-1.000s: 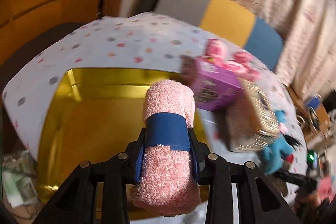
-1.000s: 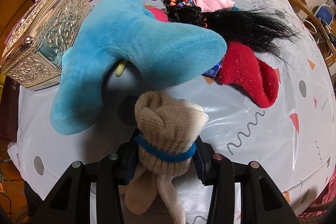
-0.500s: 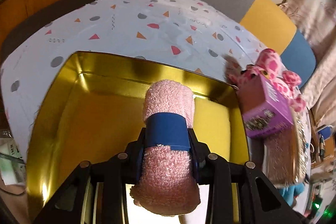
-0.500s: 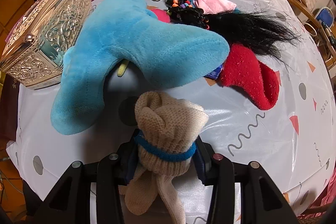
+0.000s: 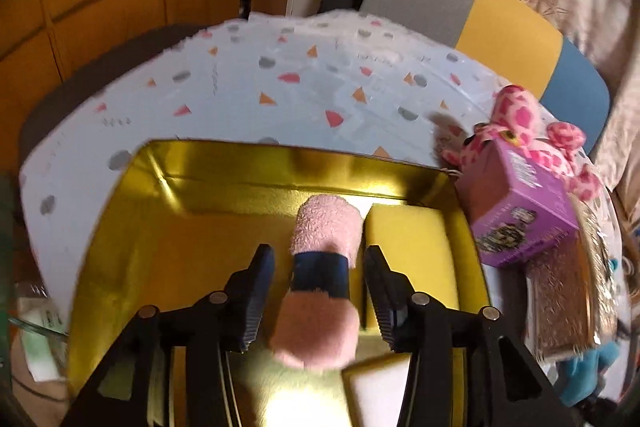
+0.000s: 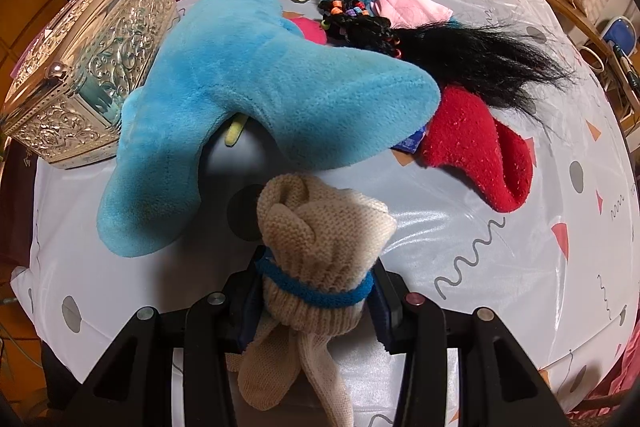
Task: Organize soft objects
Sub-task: 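Open the left tool to release the pink towel in the tray, then carry the beige knit glove over the gold tray with the right tool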
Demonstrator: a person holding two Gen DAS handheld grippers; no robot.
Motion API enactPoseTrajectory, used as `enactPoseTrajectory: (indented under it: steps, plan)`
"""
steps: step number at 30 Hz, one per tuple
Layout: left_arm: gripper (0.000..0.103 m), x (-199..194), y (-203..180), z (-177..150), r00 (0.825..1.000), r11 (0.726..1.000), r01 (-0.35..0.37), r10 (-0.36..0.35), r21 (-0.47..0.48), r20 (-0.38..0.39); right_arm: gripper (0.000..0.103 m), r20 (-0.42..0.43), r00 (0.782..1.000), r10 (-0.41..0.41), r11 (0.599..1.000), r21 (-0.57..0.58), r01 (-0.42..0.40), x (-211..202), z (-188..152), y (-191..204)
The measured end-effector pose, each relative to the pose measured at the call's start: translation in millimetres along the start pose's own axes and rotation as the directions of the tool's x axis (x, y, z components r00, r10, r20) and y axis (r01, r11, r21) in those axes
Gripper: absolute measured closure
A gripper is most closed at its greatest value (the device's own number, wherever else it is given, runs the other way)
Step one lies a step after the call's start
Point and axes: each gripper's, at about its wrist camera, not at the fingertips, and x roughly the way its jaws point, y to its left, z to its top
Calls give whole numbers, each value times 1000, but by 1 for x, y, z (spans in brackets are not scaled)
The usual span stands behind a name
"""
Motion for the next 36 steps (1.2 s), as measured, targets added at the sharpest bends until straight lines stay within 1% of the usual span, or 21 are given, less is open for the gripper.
enactPoseTrajectory:
  steps: [3, 5, 7, 10, 13, 16, 19, 24, 26, 27, 31, 36]
  plan:
    - [51, -33, -9, -13, 998, 998, 7, -11, 62, 69, 57, 0, 1000, -1, 1000, -1, 1, 0, 0, 0]
    - [46, -56, -13, -22, 993, 996, 17, -28, 92, 115, 57, 3, 1000, -4, 1000, -4, 4, -2, -1, 1]
    - [43, -75, -18, -33, 988, 993, 27, -45, 117, 149, 57, 7, 1000, -9, 1000, -11, 9, -2, -2, 2]
    - [41, -96, -25, -47, 981, 989, 19, -46, 144, 186, 57, 15, 1000, -17, 1000, -22, 17, -2, -3, 4]
    - [41, -110, -29, -58, 978, 986, 23, -57, 164, 201, 58, 18, 1000, -22, 999, -28, 23, -3, -5, 6]
    - [36, -119, -32, -69, 975, 984, 24, -62, 178, 213, 58, 18, 999, -29, 999, -32, 30, -5, -6, 8]
    - [35, -124, -35, -76, 975, 982, 31, -71, 189, 210, 58, 16, 999, -35, 999, -26, 36, -6, -9, 10]
    - [35, -128, -34, -81, 976, 983, 36, -74, 180, 206, 58, 15, 999, -46, 999, -4, 46, -9, -14, 15]
    - [30, -129, -34, -82, 976, 983, 37, -75, 181, 206, 58, 17, 999, -48, 999, 1, 48, -10, -20, 19]
    - [30, -129, -34, -83, 976, 983, 37, -75, 181, 205, 58, 17, 999, -46, 999, 6, 46, -11, -22, 21]
    - [30, -129, -32, -85, 975, 982, 41, -79, 185, 205, 58, 6, 1000, -13, 1000, 5, 13, -16, -32, 31]
    - [30, -126, -28, -89, 978, 982, 43, -79, 184, 191, 60, -14, 999, 45, 998, -32, -46, -21, -41, 51]
